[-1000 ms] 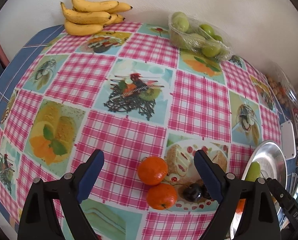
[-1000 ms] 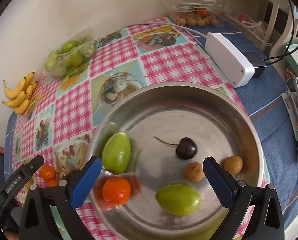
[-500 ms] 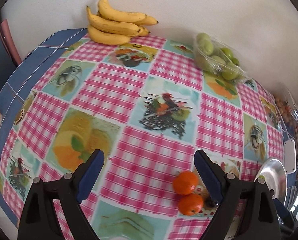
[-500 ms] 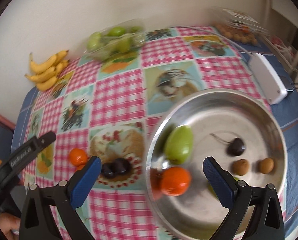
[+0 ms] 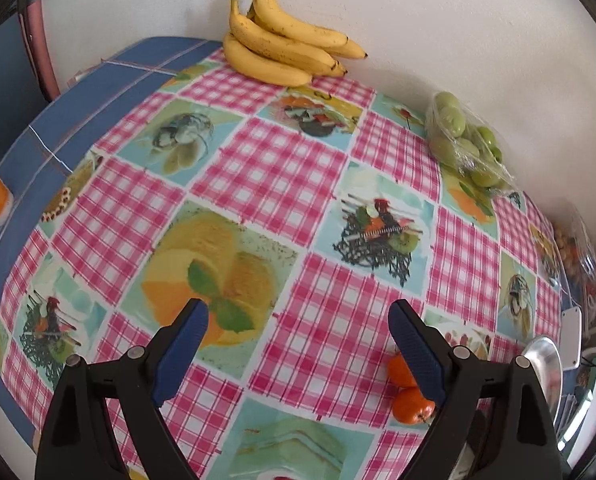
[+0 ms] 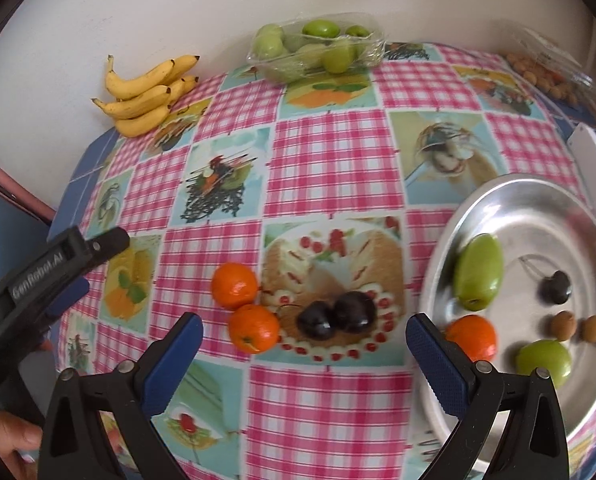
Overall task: Organize fruits
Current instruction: 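Grasp a tangerine with the left tool while the right tool grasps a dark plum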
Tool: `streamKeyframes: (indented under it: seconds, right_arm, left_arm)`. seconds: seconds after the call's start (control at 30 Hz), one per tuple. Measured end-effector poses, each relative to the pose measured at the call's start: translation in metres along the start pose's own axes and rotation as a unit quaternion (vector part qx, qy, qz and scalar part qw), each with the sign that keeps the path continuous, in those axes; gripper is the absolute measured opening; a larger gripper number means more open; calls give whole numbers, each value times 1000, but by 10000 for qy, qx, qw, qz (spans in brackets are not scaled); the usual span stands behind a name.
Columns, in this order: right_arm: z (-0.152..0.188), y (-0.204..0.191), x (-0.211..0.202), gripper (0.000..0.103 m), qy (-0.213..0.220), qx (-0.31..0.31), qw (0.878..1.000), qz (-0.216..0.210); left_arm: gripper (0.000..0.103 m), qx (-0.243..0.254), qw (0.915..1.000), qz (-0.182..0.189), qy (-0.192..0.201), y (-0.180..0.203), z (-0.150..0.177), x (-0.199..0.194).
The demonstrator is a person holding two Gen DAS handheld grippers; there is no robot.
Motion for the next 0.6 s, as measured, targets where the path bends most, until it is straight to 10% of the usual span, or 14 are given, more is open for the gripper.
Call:
streamKeyframes:
  seconds: [0.27, 0.6]
  right_arm:
    - [-4, 6, 7, 101, 51, 275, 9995, -132]
    - [-8, 15, 14, 65, -42, 367, 9993, -86]
  left_arm:
    - [92, 128, 9991, 198, -345, 7, 6, 9]
    - [92, 194, 9951, 584, -769, 25, 14, 25]
Point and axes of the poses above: each gripper's, at about its wrist camera, not at the fingertips, and x roughly the way its jaws point, y to its right, z to its underside, the point moved 1 cm from there along x, roughly the way its jaws point, and after that the axes turned 3 degrees about -y, right-handed, at the moved point
